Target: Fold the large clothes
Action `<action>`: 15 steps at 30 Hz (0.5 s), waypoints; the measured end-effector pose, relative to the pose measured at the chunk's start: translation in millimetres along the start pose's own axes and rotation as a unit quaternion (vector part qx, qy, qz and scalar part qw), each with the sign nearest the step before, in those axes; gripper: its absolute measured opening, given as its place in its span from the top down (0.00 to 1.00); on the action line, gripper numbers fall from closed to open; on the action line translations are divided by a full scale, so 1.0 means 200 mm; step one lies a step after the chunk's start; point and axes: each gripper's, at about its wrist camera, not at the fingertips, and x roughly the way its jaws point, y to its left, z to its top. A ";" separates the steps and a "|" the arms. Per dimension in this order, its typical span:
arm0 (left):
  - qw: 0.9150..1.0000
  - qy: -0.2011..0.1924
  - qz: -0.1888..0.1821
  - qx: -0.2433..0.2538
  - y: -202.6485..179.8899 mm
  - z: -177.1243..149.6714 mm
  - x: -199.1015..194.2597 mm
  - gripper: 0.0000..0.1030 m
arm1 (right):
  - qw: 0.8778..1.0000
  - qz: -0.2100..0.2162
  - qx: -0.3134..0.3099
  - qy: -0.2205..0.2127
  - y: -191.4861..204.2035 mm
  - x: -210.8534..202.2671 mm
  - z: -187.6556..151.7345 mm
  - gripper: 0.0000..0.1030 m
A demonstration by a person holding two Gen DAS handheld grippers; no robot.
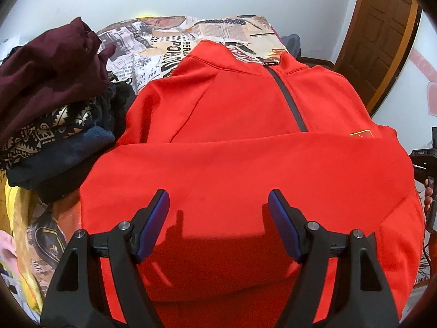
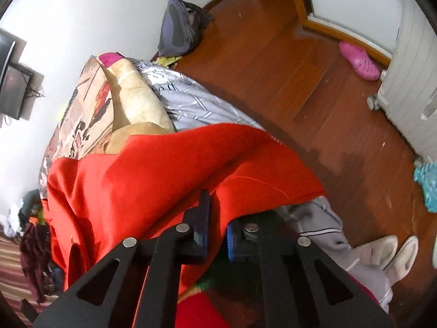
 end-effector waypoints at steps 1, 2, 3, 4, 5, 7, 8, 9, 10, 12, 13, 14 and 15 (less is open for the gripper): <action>1.000 -0.001 0.000 0.001 0.00 0.00 -0.01 0.28 | 1.000 -0.005 -0.013 -0.009 0.02 -0.04 -0.01 0.95; 1.000 -0.003 0.001 0.003 0.00 0.00 -0.02 0.28 | 1.000 -0.007 -0.022 -0.017 0.03 -0.08 -0.02 0.95; 1.000 -0.006 0.002 0.006 -0.01 0.00 -0.03 0.28 | 0.999 -0.009 -0.032 -0.027 0.04 -0.13 -0.04 0.95; 1.000 -0.008 0.003 0.010 -0.01 -0.01 -0.05 0.28 | 0.998 -0.009 -0.042 -0.039 0.05 -0.18 -0.05 0.96; 1.000 -0.011 0.004 0.013 -0.02 -0.01 -0.06 0.28 | 0.998 -0.009 -0.050 -0.048 0.07 -0.23 -0.06 0.96; 1.000 -0.017 0.003 0.019 -0.03 -0.02 -0.09 0.28 | 0.996 -0.001 -0.066 -0.066 0.12 -0.33 -0.07 0.96; 1.000 -0.019 0.002 0.020 -0.03 -0.02 -0.10 0.28 | 0.994 0.005 -0.076 -0.078 0.15 -0.40 -0.07 0.96; 0.999 -0.024 0.000 0.022 -0.03 -0.02 -0.12 0.28 | 0.992 0.010 -0.088 -0.089 0.19 -0.46 -0.08 0.96; 0.999 -0.028 -0.002 0.022 -0.03 -0.03 -0.14 0.28 | 0.990 0.014 -0.098 -0.099 0.23 -0.51 -0.09 0.96; 0.999 -0.036 -0.004 0.024 -0.03 -0.02 -0.18 0.28 | 0.985 0.025 -0.124 -0.119 0.33 -0.60 -0.10 0.96; 0.999 -0.040 -0.005 0.024 -0.03 -0.02 -0.20 0.28 | 0.981 0.031 -0.140 -0.128 0.39 -0.65 -0.11 0.96; 0.999 -0.045 -0.004 0.025 -0.02 -0.03 -0.22 0.28 | 0.977 0.038 -0.156 -0.137 0.46 -0.69 -0.13 0.96; 0.998 -0.048 -0.004 0.026 -0.02 -0.03 -0.23 0.28 | 0.973 0.044 -0.176 -0.144 0.53 -0.73 -0.15 0.96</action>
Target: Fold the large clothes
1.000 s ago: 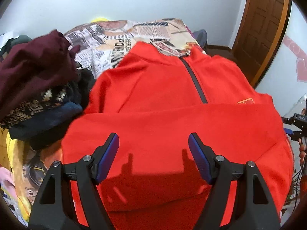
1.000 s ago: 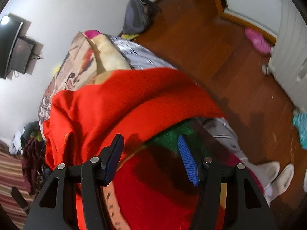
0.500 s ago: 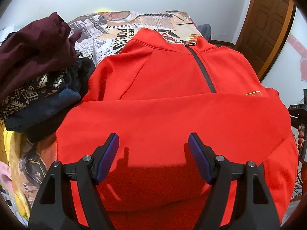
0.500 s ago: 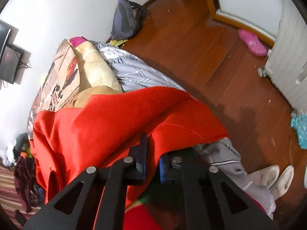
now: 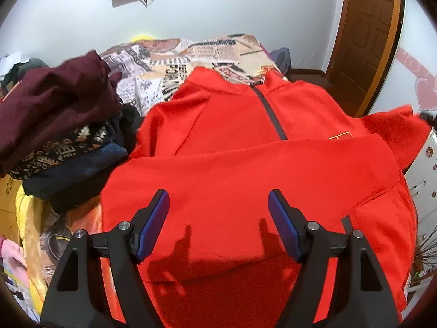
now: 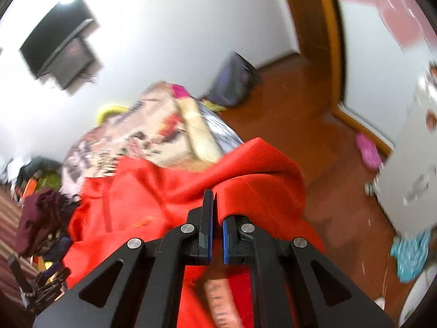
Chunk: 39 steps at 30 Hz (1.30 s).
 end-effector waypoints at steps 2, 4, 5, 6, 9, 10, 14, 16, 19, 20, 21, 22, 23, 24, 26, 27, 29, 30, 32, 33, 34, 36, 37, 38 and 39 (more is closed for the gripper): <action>1.000 -0.010 0.003 0.001 0.01 -0.01 -0.05 0.28 | 0.999 0.014 -0.030 -0.013 0.14 -0.03 0.01 0.96; 1.000 -0.017 0.004 0.001 0.03 -0.02 -0.08 0.28 | 0.997 0.035 -0.060 -0.019 0.29 -0.04 0.01 0.96; 1.000 -0.019 0.006 0.000 0.05 -0.02 -0.10 0.28 | 0.996 0.040 -0.072 -0.020 0.34 -0.04 -0.01 0.96; 1.000 -0.022 0.007 -0.001 0.06 -0.03 -0.11 0.28 | 0.995 0.045 -0.086 -0.019 0.39 -0.03 -0.04 0.96; 1.000 -0.025 0.011 -0.004 0.09 -0.04 -0.15 0.28 | 0.991 0.063 -0.121 0.001 0.52 0.06 -0.14 0.96; 1.000 -0.025 0.013 -0.006 0.11 -0.05 -0.16 0.28 | 0.989 0.072 -0.128 0.019 0.57 0.12 -0.18 0.96; 1.000 -0.023 0.014 -0.013 0.15 -0.09 -0.17 0.28 | 0.982 0.086 -0.141 0.087 0.66 0.31 -0.33 0.96; 1.000 -0.021 0.015 -0.016 0.17 -0.10 -0.17 0.28 | 0.979 0.085 -0.143 0.120 0.67 0.40 -0.40 0.95; 1.000 -0.018 0.016 -0.020 0.18 -0.13 -0.18 0.28 | 0.973 0.083 -0.146 0.158 0.68 0.46 -0.47 0.93; 1.000 -0.016 0.016 -0.020 0.19 -0.13 -0.17 0.28 | 0.971 0.081 -0.145 0.169 0.68 0.47 -0.48 0.93; 1.000 -0.014 0.016 -0.021 0.19 -0.13 -0.16 0.28 | 0.970 0.079 -0.146 0.180 0.67 0.48 -0.49 0.93; 1.000 -0.012 0.015 -0.022 0.19 -0.14 -0.16 0.28 | 0.968 0.081 -0.145 0.186 0.67 0.47 -0.49 0.92; 1.000 -0.011 0.015 -0.022 0.19 -0.14 -0.15 0.28 | 0.968 0.084 -0.144 0.189 0.66 0.45 -0.49 0.88; 1.000 -0.009 0.014 -0.021 0.18 -0.14 -0.15 0.28 | 0.968 0.088 -0.141 0.191 0.64 0.42 -0.48 0.84; 1.000 -0.007 0.014 -0.020 0.17 -0.14 -0.14 0.28 | 0.970 0.098 -0.133 0.180 0.61 0.36 -0.46 0.76; 1.000 -0.006 0.013 -0.019 0.16 -0.14 -0.13 0.28 | 0.972 0.099 -0.131 0.167 0.60 0.32 -0.44 0.71; 1.000 -0.006 0.011 -0.018 0.16 -0.13 -0.12 0.28 | 0.977 0.093 -0.130 0.140 0.58 0.26 -0.42 0.64; 1.000 -0.007 0.009 -0.017 0.14 -0.12 -0.12 0.28 | 0.979 0.090 -0.127 0.129 0.56 0.23 -0.40 0.59; 1.000 -0.009 0.008 -0.015 0.12 -0.11 -0.12 0.28 | 0.985 0.085 -0.110 0.100 0.49 0.15 -0.37 0.56; 1.000 -0.010 0.007 -0.014 0.11 -0.10 -0.11 0.28 | 0.988 0.082 -0.095 0.090 0.45 0.13 -0.35 0.54; 1.000 -0.010 0.006 -0.012 0.10 -0.09 -0.11 0.28 | 0.991 0.079 -0.077 0.081 0.40 0.11 -0.33 0.54; 1.000 -0.012 0.003 -0.009 0.07 -0.08 -0.10 0.28 | 0.994 0.071 -0.040 0.069 0.33 0.10 -0.30 0.51; 1.000 -0.012 0.002 -0.007 0.06 -0.08 -0.10 0.28 | 0.996 0.060 -0.014 0.063 0.25 0.10 -0.29 0.51; 1.000 -0.012 0.001 -0.005 0.04 -0.07 -0.09 0.28 | 0.997 0.052 0.002 0.060 0.21 0.10 -0.28 0.51; 1.000 -0.011 0.000 -0.003 0.03 -0.07 -0.09 0.28 | 0.997 0.045 0.017 0.059 0.16 0.11 -0.28 0.51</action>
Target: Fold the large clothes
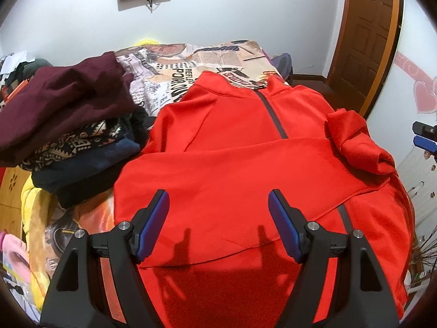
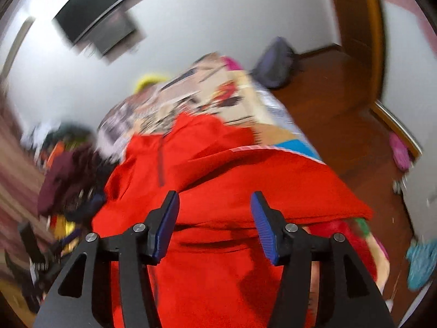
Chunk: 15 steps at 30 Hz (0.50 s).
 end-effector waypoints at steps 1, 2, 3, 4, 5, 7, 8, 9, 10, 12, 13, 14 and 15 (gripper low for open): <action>1.000 0.000 -0.001 0.002 -0.01 0.00 0.01 0.28 | 1.000 -0.007 0.025 0.000 -0.07 0.01 0.00 0.51; 1.000 0.001 -0.002 0.005 -0.03 0.01 0.01 0.28 | 0.999 -0.010 0.042 0.002 -0.11 0.02 0.00 0.51; 1.000 0.001 -0.003 0.006 -0.04 0.01 0.01 0.28 | 0.998 -0.011 0.066 0.007 -0.18 0.04 -0.01 0.51; 1.000 0.002 -0.004 0.008 -0.05 0.01 0.02 0.28 | 0.996 -0.011 0.087 0.014 -0.23 0.06 -0.01 0.51; 1.000 0.004 -0.005 0.009 -0.06 0.01 0.03 0.28 | 0.995 -0.013 0.099 0.018 -0.27 0.07 -0.01 0.51; 1.000 0.007 -0.006 0.009 -0.07 0.01 0.04 0.28 | 0.991 -0.023 0.126 0.031 -0.35 0.12 -0.05 0.51; 1.000 0.009 -0.006 0.010 -0.07 0.01 0.05 0.28 | 0.990 -0.024 0.133 0.036 -0.37 0.14 -0.06 0.51; 1.000 0.011 -0.006 0.010 -0.08 0.01 0.06 0.28 | 0.989 -0.022 0.142 0.044 -0.40 0.17 -0.07 0.51; 1.000 0.013 -0.005 0.010 -0.08 0.01 0.06 0.28 | 0.987 -0.020 0.150 0.052 -0.41 0.20 -0.09 0.51; 1.000 0.017 -0.004 0.010 -0.09 0.01 0.08 0.28 | 0.984 -0.017 0.163 0.064 -0.47 0.23 -0.10 0.51; 1.000 0.018 -0.003 0.010 -0.09 0.01 0.08 0.28 | 0.983 -0.017 0.170 0.070 -0.48 0.27 -0.11 0.51; 1.000 0.018 -0.003 0.010 -0.09 0.01 0.08 0.28 | 0.982 -0.016 0.174 0.071 -0.50 0.28 -0.11 0.51; 1.000 0.019 -0.002 0.009 -0.09 0.01 0.09 0.28 | 0.982 -0.016 0.177 0.068 -0.51 0.30 -0.11 0.51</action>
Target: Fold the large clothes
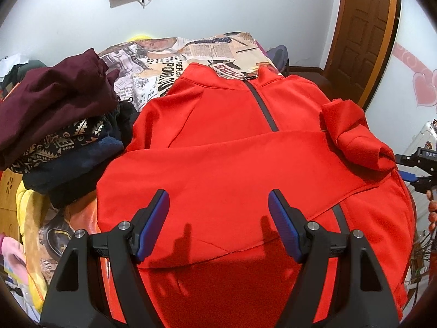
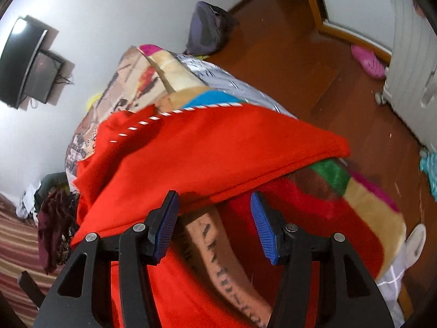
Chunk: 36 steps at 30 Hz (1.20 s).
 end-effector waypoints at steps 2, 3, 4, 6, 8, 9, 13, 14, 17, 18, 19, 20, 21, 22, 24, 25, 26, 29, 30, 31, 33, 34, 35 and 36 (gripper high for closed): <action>1.000 0.000 0.000 -0.002 0.00 0.00 0.00 0.28 | 1.000 -0.001 0.000 -0.006 -0.01 0.01 0.02 0.51; 1.000 0.000 0.000 -0.001 0.00 0.00 0.00 0.28 | 1.000 -0.001 0.001 -0.006 -0.01 0.03 0.04 0.51; 1.000 0.000 0.001 -0.002 0.00 0.00 0.00 0.28 | 1.000 0.001 0.001 -0.006 -0.01 0.06 0.05 0.51; 1.000 0.000 0.002 -0.004 0.01 0.01 0.01 0.28 | 1.000 0.001 0.003 -0.006 -0.03 0.08 0.08 0.51; 1.000 -0.001 0.003 -0.006 0.01 0.01 0.01 0.28 | 1.000 -0.003 0.002 -0.009 -0.04 0.11 0.11 0.51; 1.000 -0.001 0.004 -0.007 0.01 0.01 0.01 0.28 | 1.000 -0.010 -0.002 -0.014 -0.03 0.11 0.12 0.56; 1.000 -0.002 0.010 -0.008 0.03 0.00 0.01 0.28 | 0.999 -0.027 -0.019 -0.024 0.02 0.09 0.14 0.88; 1.000 -0.004 0.013 -0.007 0.03 0.00 0.01 0.28 | 0.999 -0.025 -0.024 -0.029 0.04 0.06 0.14 0.91; 1.000 -0.009 0.018 -0.006 0.04 -0.01 -0.02 0.28 | 0.997 -0.014 -0.053 -0.055 0.15 -0.04 0.15 0.93; 1.000 -0.011 0.018 -0.007 0.05 -0.01 -0.02 0.28 | 0.995 -0.003 -0.069 -0.067 0.21 -0.10 0.15 0.93; 1.000 -0.013 0.018 -0.009 0.06 -0.01 -0.03 0.28 | 0.994 0.005 -0.083 -0.077 0.26 -0.14 0.15 0.93; 1.000 -0.014 0.018 -0.011 0.06 -0.02 -0.04 0.28 | 0.991 0.013 -0.102 -0.089 0.33 -0.20 0.14 0.93; 1.000 -0.016 0.018 -0.013 0.08 -0.02 -0.05 0.28 | 0.988 0.020 -0.119 -0.098 0.39 -0.24 0.13 0.93; 1.000 -0.018 0.018 -0.015 0.09 -0.02 -0.06 0.28 | 0.984 0.030 -0.139 -0.108 0.47 -0.29 0.12 0.93; 0.999 -0.022 0.019 -0.019 0.11 -0.03 -0.08 0.28 | 0.974 0.054 -0.180 -0.123 0.64 -0.39 0.08 0.93; 0.999 -0.026 0.019 -0.022 0.12 -0.03 -0.09 0.28 | 0.969 0.067 -0.198 -0.128 0.72 -0.42 0.06 0.93; 0.999 -0.029 0.020 -0.023 0.13 -0.03 -0.11 0.28 | 0.965 0.077 -0.213 -0.131 0.79 -0.44 0.05 0.93; 0.999 -0.039 0.022 -0.030 0.18 -0.05 -0.16 0.28 | 0.949 0.109 -0.264 -0.136 1.02 -0.49 -0.05 0.93; 0.998 -0.042 0.022 -0.033 0.20 -0.06 -0.18 0.28 | 0.945 0.117 -0.276 -0.133 1.08 -0.49 -0.07 0.93; 0.998 -0.046 0.023 -0.036 0.22 -0.06 -0.20 0.28 | 0.938 0.128 -0.296 -0.126 1.17 -0.48 -0.13 0.93; 0.997 -0.052 0.027 -0.041 0.26 -0.07 -0.23 0.28 | 0.929 0.141 -0.324 -0.110 1.29 -0.43 -0.21 0.93; 0.997 -0.057 0.032 -0.046 0.29 -0.09 -0.26 0.28 | 0.924 0.147 -0.340 -0.097 1.36 -0.39 -0.26 0.93; 0.996 -0.060 0.035 -0.049 0.31 -0.09 -0.28 0.28 | 0.920 0.152 -0.350 -0.083 1.40 -0.34 -0.30 0.93; 0.996 -0.063 0.039 -0.054 0.35 -0.10 -0.30 0.28 | 0.916 0.157 -0.362 -0.067 1.45 -0.30 -0.35 0.93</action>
